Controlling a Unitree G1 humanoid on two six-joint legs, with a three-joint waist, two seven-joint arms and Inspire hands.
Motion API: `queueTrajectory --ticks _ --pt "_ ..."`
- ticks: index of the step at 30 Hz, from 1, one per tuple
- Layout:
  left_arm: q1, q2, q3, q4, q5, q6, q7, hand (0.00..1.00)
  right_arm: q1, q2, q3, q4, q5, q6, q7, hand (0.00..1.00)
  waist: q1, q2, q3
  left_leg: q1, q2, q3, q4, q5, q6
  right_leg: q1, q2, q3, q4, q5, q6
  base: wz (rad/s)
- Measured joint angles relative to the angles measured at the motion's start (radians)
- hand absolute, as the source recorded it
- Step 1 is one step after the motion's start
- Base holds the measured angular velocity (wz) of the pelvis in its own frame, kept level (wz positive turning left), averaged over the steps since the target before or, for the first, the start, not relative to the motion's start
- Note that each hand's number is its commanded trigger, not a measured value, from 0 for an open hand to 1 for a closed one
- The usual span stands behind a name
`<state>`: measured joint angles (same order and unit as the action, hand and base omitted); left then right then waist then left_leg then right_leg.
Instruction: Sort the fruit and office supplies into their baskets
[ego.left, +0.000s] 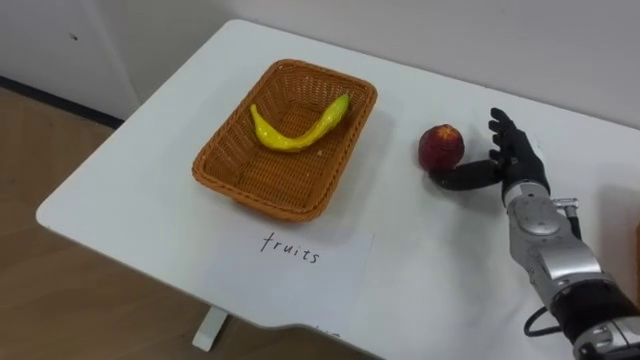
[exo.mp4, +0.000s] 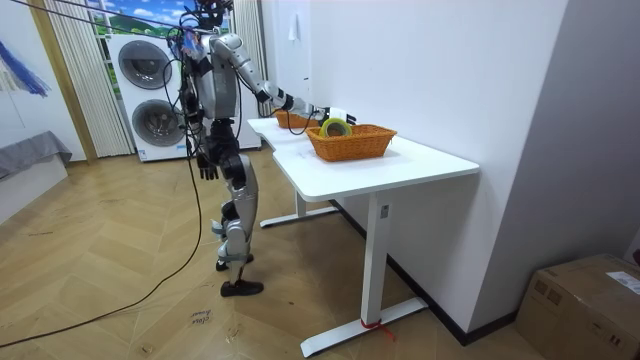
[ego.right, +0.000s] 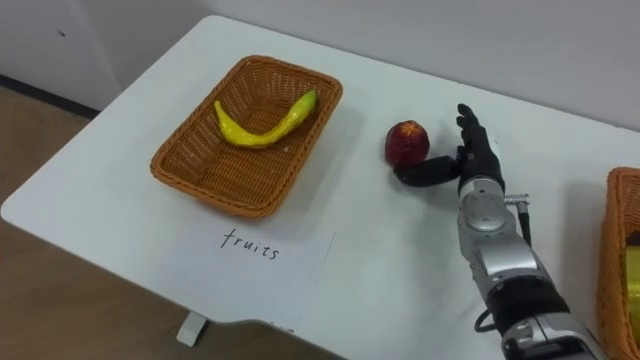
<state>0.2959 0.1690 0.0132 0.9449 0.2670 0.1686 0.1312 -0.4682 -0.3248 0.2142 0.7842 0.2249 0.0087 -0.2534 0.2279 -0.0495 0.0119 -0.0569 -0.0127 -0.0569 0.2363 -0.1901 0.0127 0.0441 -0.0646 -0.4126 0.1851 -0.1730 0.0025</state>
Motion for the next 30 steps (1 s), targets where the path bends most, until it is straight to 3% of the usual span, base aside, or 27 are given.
queueTrajectory --ticks 4,13,16,20,30 --pt "-0.009 0.0 0.001 0.017 0.0 -0.001 0.016 0.0 0.0 0.0 0.001 0.003 -0.006 0.0 0.015 0.0 0.002 -0.008 -0.005 -0.003 0.0 0.002 -0.001 0.002 0.0 -0.008 0.0 0.002 0.002 0.0 0.0 0.0" --pt "-0.013 0.0 -0.002 0.017 0.0 -0.006 0.017 0.0 0.0 0.001 0.011 0.002 -0.079 0.001 0.048 0.0 0.003 -0.018 -0.0034 0.0 0.001 0.007 -0.009 0.004 0.0 -0.01 0.0 0.007 0.001 0.0 0.0 0.0" --pt "-0.019 0.0 -0.002 0.017 -0.001 -0.009 0.018 0.0 0.0 0.005 0.014 0.0 -0.079 0.001 0.048 0.0 0.003 -0.029 0.001 0.002 0.001 0.008 -0.013 0.005 0.0 -0.01 0.0 0.006 0.001 0.0 0.0 0.0" --pt "-0.025 0.001 -0.002 0.018 -0.001 -0.02 0.019 0.0 -0.001 0.01 0.03 -0.019 -0.123 0.002 0.046 0.0 0.006 -0.042 0.0002 0.0 0.001 0.009 -0.013 0.005 0.0 -0.013 0.0 0.005 0.0 0.0 0.0 0.0" --pt "-0.041 0.003 -0.026 0.021 -0.002 -0.039 0.012 0.0 -0.001 0.029 0.061 -0.017 -0.195 -0.008 0.049 0.0 0.027 -0.043 0.0007 0.0 0.0 0.008 -0.012 0.006 0.001 -0.014 -0.001 0.004 0.0 0.0 0.0 0.0"
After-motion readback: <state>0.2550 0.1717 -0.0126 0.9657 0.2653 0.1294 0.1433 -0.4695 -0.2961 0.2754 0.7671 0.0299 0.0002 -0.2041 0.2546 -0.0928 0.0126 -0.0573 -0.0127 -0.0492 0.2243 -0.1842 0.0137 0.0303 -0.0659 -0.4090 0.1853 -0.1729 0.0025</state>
